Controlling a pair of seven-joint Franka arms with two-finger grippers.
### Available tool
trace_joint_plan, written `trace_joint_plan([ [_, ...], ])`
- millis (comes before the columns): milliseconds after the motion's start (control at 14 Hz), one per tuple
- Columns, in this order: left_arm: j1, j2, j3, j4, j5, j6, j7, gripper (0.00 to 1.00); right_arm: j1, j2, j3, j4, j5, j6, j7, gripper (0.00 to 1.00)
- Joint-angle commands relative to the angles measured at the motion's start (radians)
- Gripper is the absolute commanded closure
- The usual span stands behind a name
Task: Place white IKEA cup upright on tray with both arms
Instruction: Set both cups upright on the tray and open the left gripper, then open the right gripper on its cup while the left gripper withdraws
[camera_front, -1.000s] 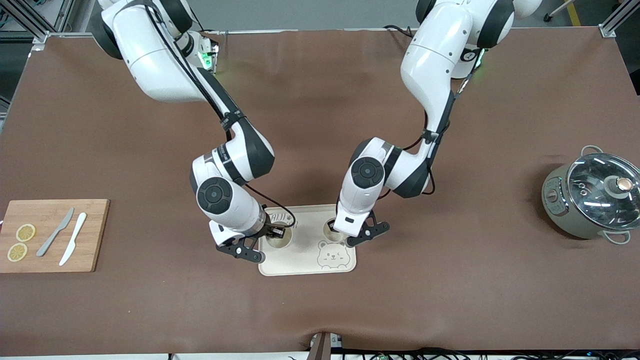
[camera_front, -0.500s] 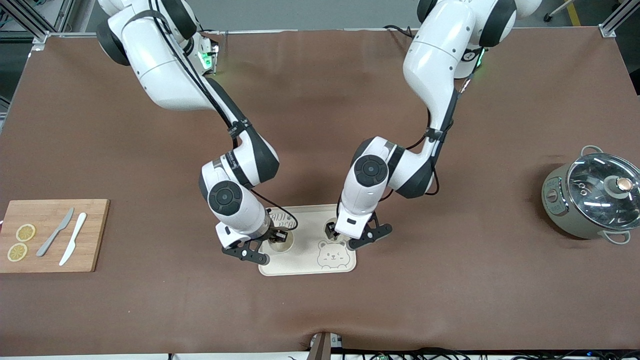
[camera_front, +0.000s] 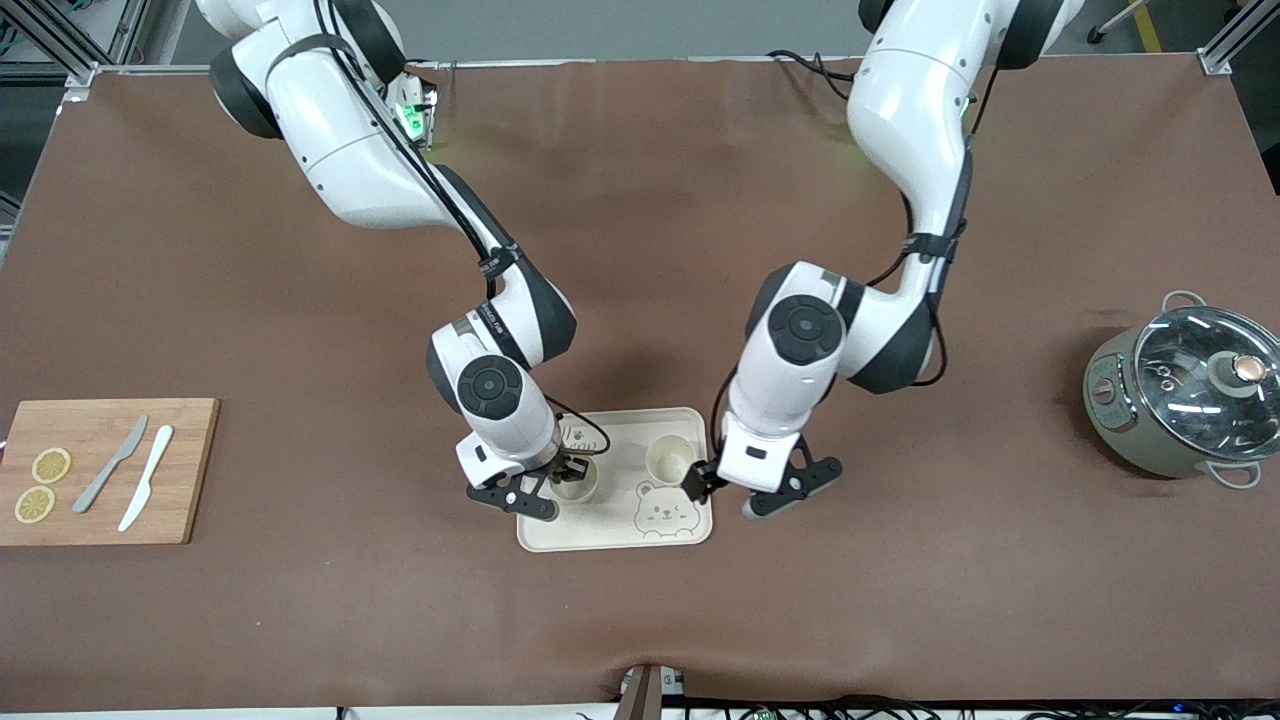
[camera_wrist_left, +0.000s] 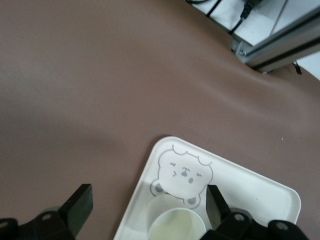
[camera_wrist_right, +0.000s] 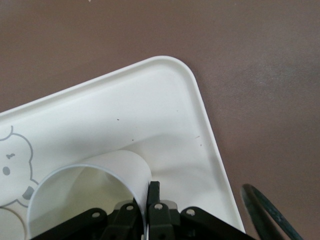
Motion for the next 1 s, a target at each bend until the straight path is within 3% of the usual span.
trace_joint_plan([
  [0,0.034,-0.056,-0.003,-0.037,0.011,-0.046,0.056,0.00,0.005,-0.001,-0.007,-0.006,-0.027,0.007,0.031,0.92],
  [71,0.054,-0.065,-0.003,-0.037,0.011,-0.066,0.089,0.00,0.003,-0.001,-0.007,-0.006,-0.027,0.007,0.032,0.35],
  [143,0.075,-0.082,-0.004,-0.043,0.011,-0.092,0.132,0.00,0.002,-0.003,-0.007,-0.005,-0.027,0.007,0.031,0.00],
  [643,0.212,-0.228,-0.006,-0.142,0.011,-0.227,0.427,0.00,-0.020,-0.050,-0.006,-0.003,-0.021,-0.017,0.008,0.00],
  [929,0.291,-0.306,-0.008,-0.195,0.010,-0.285,0.600,0.00,-0.030,-0.136,0.005,0.000,-0.010,-0.169,0.003,0.00],
])
